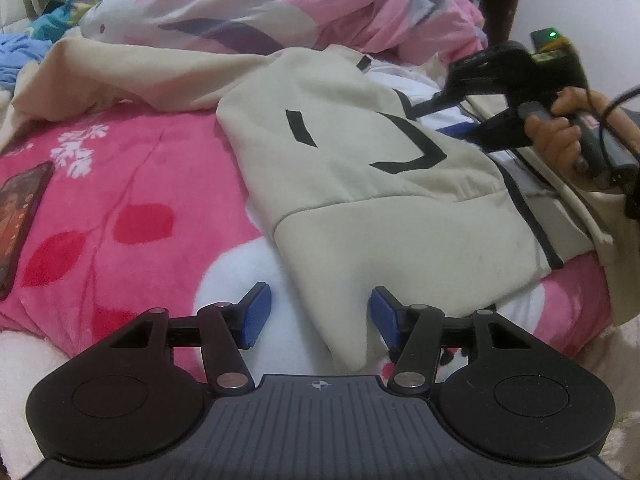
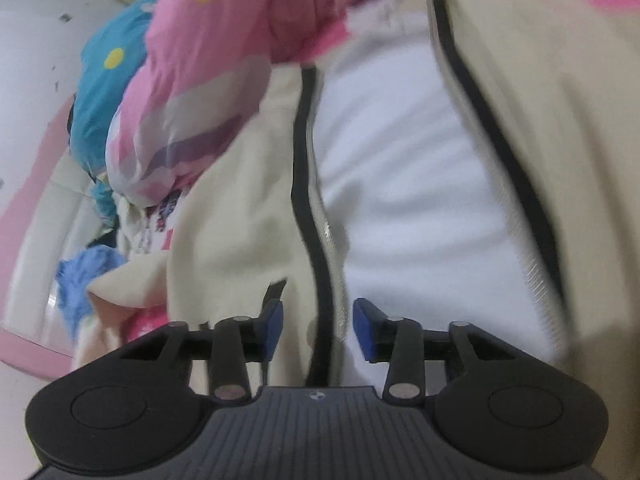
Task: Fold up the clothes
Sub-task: 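Open both grippers and release the jacket laid flat on the bed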
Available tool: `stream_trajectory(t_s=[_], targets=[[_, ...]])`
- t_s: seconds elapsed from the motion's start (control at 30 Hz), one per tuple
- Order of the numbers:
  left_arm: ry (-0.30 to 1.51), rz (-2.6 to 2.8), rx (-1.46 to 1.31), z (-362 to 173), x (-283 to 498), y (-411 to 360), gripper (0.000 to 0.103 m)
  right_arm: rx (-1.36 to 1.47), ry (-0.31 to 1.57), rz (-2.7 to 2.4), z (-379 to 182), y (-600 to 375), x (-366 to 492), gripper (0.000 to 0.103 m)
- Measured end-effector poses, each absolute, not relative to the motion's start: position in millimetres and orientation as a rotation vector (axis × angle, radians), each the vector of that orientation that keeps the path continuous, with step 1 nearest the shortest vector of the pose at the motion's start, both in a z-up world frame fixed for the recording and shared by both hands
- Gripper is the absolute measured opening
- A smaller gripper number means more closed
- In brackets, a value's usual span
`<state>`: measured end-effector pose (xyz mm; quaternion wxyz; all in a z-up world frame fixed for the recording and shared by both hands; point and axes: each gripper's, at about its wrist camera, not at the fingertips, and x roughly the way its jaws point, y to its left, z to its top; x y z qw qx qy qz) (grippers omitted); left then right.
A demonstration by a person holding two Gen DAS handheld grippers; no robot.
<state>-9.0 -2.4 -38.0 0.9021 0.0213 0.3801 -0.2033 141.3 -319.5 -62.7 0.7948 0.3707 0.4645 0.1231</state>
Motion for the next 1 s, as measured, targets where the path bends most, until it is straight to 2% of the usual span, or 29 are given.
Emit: stream_trajectory(t_s=[0.03,0.07,0.2,0.3,0.4,0.47,0.5,0.53,0.57,0.63,0.77,0.8,0.83,0.9,0.97,1.0], targets=[[0.782,-0.423,0.042,-39.0,-9.4,-1.4,0.056,0.803,1.001,0.264,-65.5,-318.0,141.4,0.029],[0.778,-0.426,0.041,-39.4,-9.7,-0.9,0.056,0.816,0.998,0.257,-66.6,-319.4,141.6,0.027],[0.777,-0.446,0.04,-40.3,-8.9,1.6,0.057,0.859,0.964,0.21,-67.4,-327.6,148.4,0.027],[0.774,-0.452,0.041,-40.7,-9.4,1.7,0.057,0.839,0.907,0.194,-61.7,-328.2,159.3,0.034],[0.768,-0.451,0.044,-41.7,-10.3,1.3,0.058,0.778,0.881,0.202,-60.2,-319.5,176.3,0.056],[0.764,-0.451,0.045,-42.3,-10.8,1.0,0.058,0.716,0.866,0.203,-57.3,-312.4,183.8,0.056],[0.762,-0.45,0.046,-42.6,-11.1,0.9,0.059,0.679,0.854,0.202,-53.4,-309.5,183.8,0.049],[0.76,-0.45,0.047,-43.0,-11.4,0.7,0.059,0.642,0.841,0.2,-49.4,-306.5,183.9,0.028],[0.758,-0.45,0.048,-43.3,-11.7,0.6,0.059,0.605,0.828,0.199,-45.5,-303.5,184.0,0.019],[0.753,-0.454,0.047,-43.5,-11.8,1.3,0.059,0.531,0.802,0.195,-37.6,-297.6,184.1,0.015],[0.756,-0.462,0.054,-42.7,-11.1,1.9,0.059,0.384,0.748,0.188,-21.8,-285.7,184.5,0.014],[0.755,-0.464,0.06,-42.8,-11.2,1.5,0.059,0.348,0.734,0.186,-17.9,-282.7,184.5,0.015],[0.753,-0.467,0.064,-43.3,-12.1,1.4,0.059,0.311,0.72,0.184,-13.9,-279.8,184.6,0.02],[0.748,-0.472,0.072,-43.9,-13.5,1.5,0.06,0.246,0.88,0.179,-37.7,-276.4,204.4,0.031],[0.748,-0.479,0.075,-43.9,-13.5,2.3,0.06,0.254,0.925,0.187,-47.3,-281.1,210.0,0.032],[0.748,-0.482,0.076,-43.9,-13.6,2.7,0.06,0.272,0.919,0.172,-42.0,-286.8,209.6,0.037]])
